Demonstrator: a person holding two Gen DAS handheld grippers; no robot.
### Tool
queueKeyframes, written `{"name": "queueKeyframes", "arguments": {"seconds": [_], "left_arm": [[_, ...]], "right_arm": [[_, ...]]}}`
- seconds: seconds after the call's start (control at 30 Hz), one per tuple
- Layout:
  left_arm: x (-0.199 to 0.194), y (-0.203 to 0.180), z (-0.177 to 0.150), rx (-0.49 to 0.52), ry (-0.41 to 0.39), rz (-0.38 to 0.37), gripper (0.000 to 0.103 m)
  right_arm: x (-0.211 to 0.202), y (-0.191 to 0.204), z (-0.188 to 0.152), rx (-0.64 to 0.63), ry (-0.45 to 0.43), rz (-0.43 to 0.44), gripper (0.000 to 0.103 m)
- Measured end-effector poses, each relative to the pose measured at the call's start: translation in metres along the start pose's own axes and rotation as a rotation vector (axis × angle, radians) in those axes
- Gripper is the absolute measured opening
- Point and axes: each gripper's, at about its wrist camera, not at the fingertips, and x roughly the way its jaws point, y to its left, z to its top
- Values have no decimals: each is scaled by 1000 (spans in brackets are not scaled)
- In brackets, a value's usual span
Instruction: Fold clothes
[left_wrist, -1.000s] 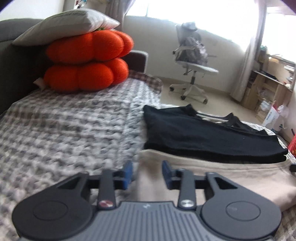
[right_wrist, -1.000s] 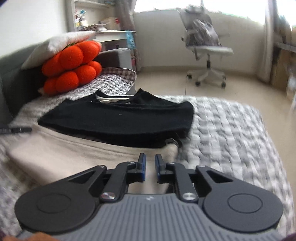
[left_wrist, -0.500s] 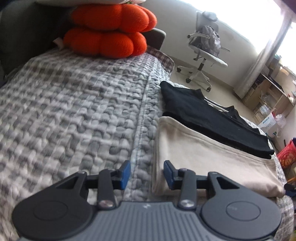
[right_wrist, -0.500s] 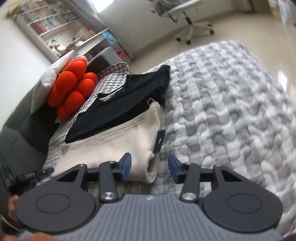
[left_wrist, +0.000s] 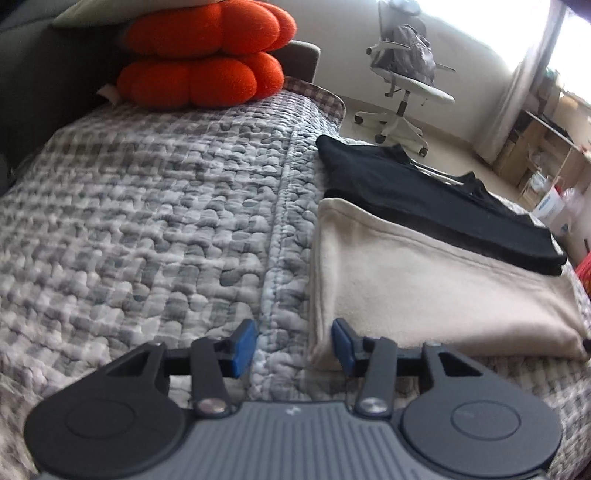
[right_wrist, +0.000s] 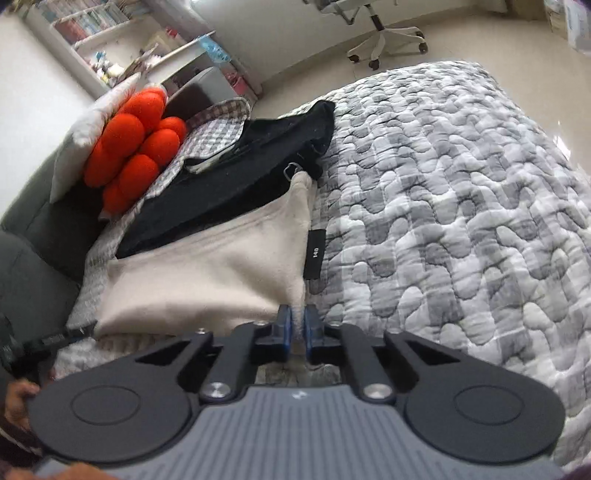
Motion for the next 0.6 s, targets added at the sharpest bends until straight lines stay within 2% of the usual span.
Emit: {"name": "queueKeyframes", "arguments": {"seconds": [0.13, 0.3, 0.47, 0.6], "left_arm": [[-9, 6, 3, -40, -15, -22, 47], [-26, -4, 11, -50, -98, -82, 45], [-20, -59, 20, 83, -109, -194, 45], [-6, -107, 15, 229, -97, -282, 45]], "right_arm": [[-15, -5, 1, 48, -38, 16, 20], [-19, 22, 2, -42, -80, 2, 20], [22, 87, 0, -233, -71, 32, 20], [62, 132, -20, -394, -45, 36, 20]]}}
